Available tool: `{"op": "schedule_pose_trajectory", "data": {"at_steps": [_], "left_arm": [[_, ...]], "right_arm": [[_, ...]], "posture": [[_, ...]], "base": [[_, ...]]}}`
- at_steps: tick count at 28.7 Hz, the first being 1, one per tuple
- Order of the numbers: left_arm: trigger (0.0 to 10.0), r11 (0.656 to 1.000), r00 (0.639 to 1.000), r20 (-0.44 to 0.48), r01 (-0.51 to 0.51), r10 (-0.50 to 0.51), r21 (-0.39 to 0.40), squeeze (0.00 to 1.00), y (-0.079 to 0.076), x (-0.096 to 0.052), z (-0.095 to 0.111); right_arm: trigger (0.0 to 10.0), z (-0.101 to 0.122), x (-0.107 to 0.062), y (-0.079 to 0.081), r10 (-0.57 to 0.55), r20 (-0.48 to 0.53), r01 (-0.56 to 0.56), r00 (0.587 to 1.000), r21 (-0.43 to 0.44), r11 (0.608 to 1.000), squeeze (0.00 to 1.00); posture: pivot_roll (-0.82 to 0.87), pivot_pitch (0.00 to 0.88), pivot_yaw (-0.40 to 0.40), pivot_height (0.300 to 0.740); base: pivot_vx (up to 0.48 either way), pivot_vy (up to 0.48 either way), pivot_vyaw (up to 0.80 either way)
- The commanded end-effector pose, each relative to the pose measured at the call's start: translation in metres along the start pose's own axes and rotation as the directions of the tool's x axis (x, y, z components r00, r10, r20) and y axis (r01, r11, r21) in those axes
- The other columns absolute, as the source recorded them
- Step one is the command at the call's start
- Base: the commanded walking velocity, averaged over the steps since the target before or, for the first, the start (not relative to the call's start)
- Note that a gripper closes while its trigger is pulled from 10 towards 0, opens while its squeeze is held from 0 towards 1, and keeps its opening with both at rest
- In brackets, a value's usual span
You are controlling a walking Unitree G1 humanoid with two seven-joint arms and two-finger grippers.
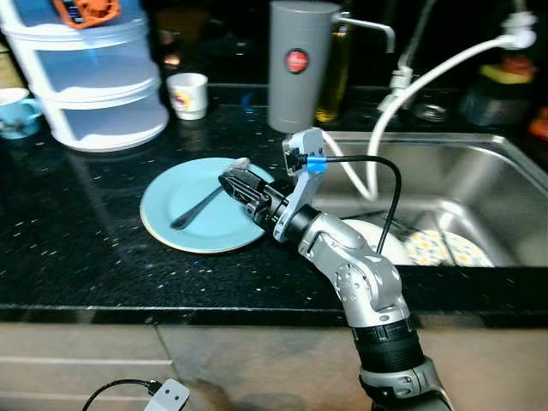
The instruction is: Kitchen organization
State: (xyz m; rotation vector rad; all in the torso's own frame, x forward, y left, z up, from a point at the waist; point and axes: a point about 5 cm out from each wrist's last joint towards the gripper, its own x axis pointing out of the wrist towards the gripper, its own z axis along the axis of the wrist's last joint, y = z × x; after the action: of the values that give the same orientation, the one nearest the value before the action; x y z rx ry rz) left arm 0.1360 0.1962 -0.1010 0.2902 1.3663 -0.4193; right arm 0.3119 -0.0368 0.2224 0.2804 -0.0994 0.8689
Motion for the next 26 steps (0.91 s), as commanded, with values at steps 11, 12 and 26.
{"op": "schedule_pose_trajectory", "data": {"at_steps": [11, 12, 26], "left_arm": [[10.0, 1.0, 1.0, -0.014, 0.001, -0.001, 0.019, 0.0, -0.001, 0.0, -0.002], [10.0, 1.0, 1.0, -0.013, 0.002, -0.002, 0.018, 0.0, -0.002, 0.001, -0.002], [10.0, 1.0, 1.0, 0.001, 0.01, -0.01, -0.001, 0.0, -0.003, 0.001, -0.001]], "right_arm": [[10.0, 0.007, 0.005, -0.002, -0.04, -0.032, 0.037, 0.999, -0.081, 0.996, 0.0], [10.0, 0.006, 0.008, -0.003, -0.05, -0.052, 0.045, 0.997, -0.102, 0.994, 0.0], [10.0, 0.004, 0.012, -0.013, -0.175, -0.138, 0.142, 0.975, -0.224, 0.964, 0.0]], "posture": [[-0.03, 0.0, -0.023, 0.74], [-0.03, 0.0, -0.027, 0.74], [-0.02, 0.0, -0.033, 0.74]], "base": [[0.0, 0.0, 0.8], [0.0, 0.0, 0.8], [0.0, 0.0, 0.53]]}}
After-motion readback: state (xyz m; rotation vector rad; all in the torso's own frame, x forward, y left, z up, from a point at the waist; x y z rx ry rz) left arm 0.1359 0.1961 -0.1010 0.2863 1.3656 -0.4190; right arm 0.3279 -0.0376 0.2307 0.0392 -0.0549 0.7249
